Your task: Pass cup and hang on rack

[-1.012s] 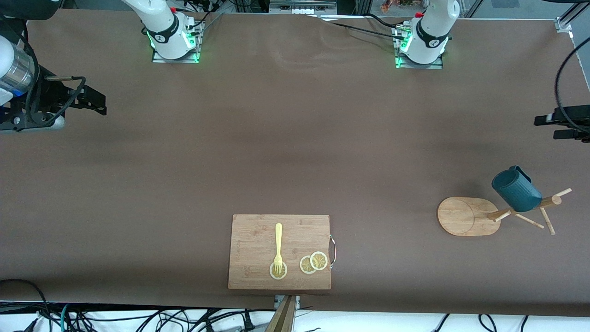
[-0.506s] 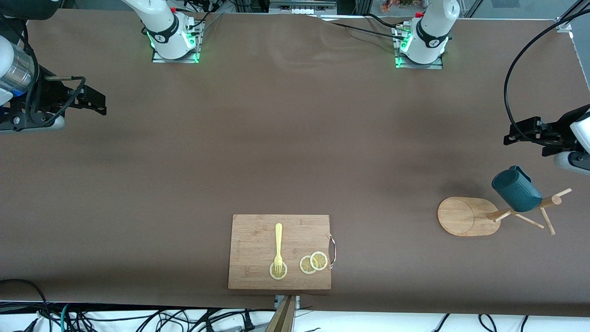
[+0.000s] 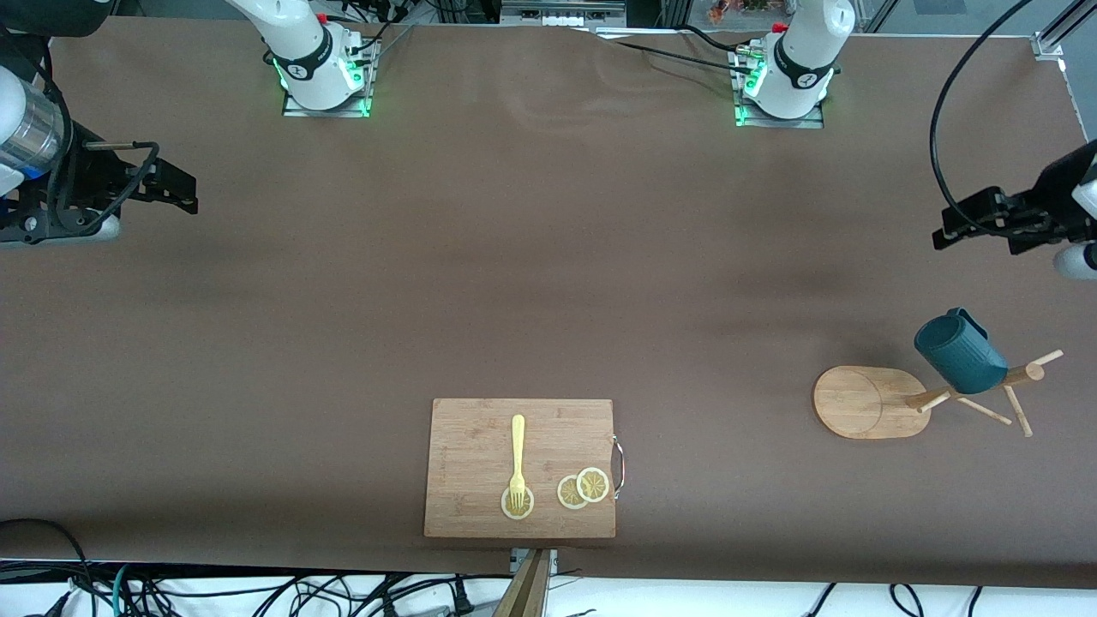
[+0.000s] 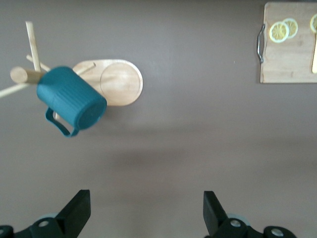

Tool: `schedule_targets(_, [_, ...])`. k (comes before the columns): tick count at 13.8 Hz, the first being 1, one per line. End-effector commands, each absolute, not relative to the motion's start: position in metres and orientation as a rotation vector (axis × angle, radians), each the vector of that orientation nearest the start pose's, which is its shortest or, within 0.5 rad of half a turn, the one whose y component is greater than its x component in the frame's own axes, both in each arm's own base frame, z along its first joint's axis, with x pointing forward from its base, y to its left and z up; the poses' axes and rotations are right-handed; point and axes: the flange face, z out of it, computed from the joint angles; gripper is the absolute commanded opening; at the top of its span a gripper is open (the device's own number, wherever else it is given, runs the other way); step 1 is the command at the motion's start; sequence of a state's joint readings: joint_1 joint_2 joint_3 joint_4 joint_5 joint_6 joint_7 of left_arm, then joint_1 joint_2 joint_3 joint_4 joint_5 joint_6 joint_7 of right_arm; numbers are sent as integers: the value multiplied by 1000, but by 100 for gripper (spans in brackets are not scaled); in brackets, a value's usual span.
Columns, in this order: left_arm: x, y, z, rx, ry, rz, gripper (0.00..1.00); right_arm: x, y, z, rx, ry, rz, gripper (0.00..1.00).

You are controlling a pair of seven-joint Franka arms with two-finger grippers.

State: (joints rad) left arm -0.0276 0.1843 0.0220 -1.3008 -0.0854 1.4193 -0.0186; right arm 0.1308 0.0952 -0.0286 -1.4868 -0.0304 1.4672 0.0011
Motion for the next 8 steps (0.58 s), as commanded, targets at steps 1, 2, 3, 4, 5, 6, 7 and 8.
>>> schedule_targets(1, [572,-24,629,-3164,4,128,100,565,56,610,-3187,-142,176,100])
schedule_targets(2, [571,-24,631,-3165,4,123,100,565,56,610,-3187,-142,176,100])
schedule_targets(3, [570,-24,630,-3164,4,125,100,565,56,610,-3187,-142,176,100])
schedule_targets(4, [566,-23,630,-3165,-1,130,100,565,56,610,-3186,-142,176,100])
schedule_targets(5, [565,-23,630,-3166,-3,133,100,565,57,610,-3185,-145,176,100])
schedule_targets(6, [566,-24,627,-3166,2,140,100,565,57,610,-3185,-145,176,100])
schedule_targets(7, [569,-23,626,-3166,0,138,100,565,57,610,-3185,-145,176,100])
schedule_targets(8, [574,-23,622,-3170,-2,150,100,565,57,610,-3185,-145,176,100])
